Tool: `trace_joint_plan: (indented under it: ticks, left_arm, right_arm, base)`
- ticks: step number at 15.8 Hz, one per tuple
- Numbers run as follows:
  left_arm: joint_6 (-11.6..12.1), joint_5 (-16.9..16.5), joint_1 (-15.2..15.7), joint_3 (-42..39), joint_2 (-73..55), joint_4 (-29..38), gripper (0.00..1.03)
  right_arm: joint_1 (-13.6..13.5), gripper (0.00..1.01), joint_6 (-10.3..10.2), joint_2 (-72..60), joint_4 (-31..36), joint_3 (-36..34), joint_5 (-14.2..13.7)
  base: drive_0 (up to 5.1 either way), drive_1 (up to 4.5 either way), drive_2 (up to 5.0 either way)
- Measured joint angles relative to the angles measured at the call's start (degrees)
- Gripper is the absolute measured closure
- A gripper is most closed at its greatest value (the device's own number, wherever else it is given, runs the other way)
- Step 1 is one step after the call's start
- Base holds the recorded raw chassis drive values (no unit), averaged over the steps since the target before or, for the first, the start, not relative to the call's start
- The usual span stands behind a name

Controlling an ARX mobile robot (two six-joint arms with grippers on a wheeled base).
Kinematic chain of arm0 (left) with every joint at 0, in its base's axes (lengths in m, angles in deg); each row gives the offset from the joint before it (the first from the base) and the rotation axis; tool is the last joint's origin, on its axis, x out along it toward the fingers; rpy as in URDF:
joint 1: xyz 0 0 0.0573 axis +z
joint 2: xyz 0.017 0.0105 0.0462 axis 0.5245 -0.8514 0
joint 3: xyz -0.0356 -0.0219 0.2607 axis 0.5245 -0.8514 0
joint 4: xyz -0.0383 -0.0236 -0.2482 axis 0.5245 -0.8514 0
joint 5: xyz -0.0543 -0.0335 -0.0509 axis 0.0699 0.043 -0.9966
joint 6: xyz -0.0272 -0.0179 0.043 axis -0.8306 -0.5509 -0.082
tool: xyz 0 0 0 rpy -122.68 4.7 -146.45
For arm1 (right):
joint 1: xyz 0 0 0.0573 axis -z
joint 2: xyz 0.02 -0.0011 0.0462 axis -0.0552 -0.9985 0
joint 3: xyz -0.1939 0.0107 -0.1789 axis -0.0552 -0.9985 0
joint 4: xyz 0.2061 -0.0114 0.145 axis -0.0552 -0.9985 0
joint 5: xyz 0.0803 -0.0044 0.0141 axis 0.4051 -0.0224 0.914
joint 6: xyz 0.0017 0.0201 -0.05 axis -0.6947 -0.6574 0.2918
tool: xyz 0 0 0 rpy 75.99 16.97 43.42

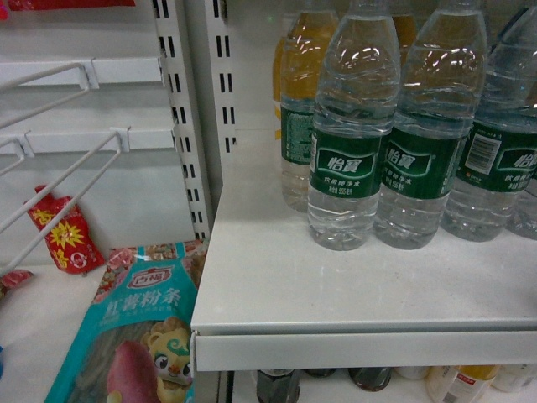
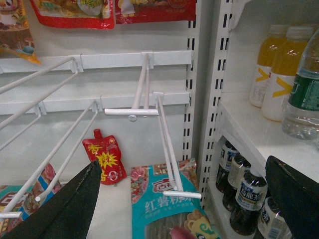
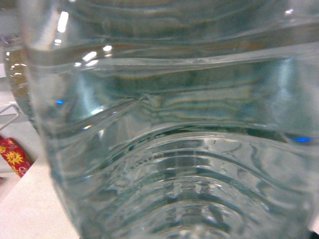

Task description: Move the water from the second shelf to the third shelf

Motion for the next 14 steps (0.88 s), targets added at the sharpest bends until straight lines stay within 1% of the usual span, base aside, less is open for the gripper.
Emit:
trace_joint_plan:
  ticks: [4, 5, 6, 7, 8, 9, 11, 14]
  left_arm:
    - [0.0, 0.0, 0.0, 0.0, 0.0, 0.0, 0.05]
    - [0.0, 0.0, 0.0, 0.0, 0.0, 0.0, 0.05]
    - [0.0, 0.0, 0.0, 0.0, 0.0, 0.0, 0.05]
    - [0.0, 0.0, 0.0, 0.0, 0.0, 0.0, 0.05]
    - [0.0, 0.0, 0.0, 0.0, 0.0, 0.0, 0.05]
    - [0.0, 0.0, 0.0, 0.0, 0.0, 0.0, 0.05]
    - [0.0, 0.0, 0.0, 0.0, 0.0, 0.0, 0.05]
    - [0.0, 0.0, 0.0, 0.0, 0.0, 0.0, 0.05]
  right_arm:
    - [-0.1, 0.60, 0.1, -3.3, 1.8, 1.2, -0.8]
    - [-1.0, 0.60, 0.3, -5.3, 2.5, 2.4, -2.3]
    - [-2.6, 0.60, 0.9, -8.0, 3.5, 4.3, -3.5]
    - [-3.9, 0.60, 1.3, -10.5, 5.0, 5.6, -3.8]
    - [-4.2, 0.60, 1.5, -12.1, 5.7, 6.2, -4.0]
    - [-4.2, 0.60, 1.5, -13.8, 6.1, 6.5, -4.0]
    - [-4.1, 0.60, 1.5, -16.6, 6.5, 6.8, -4.9]
    - [-4.3, 0.60, 1.4, -20.2, 6.4, 9.7, -5.4]
  base:
    - [0.0, 0.00, 0.0]
    - [0.0, 0.00, 0.0]
    - [0.0, 0.00, 0.0]
    - [0.0, 0.00, 0.0]
    - [0.0, 0.00, 0.0]
    - [0.0, 0.00, 0.0]
    - [0.0, 0.00, 0.0]
    - [0.0, 0.00, 0.0]
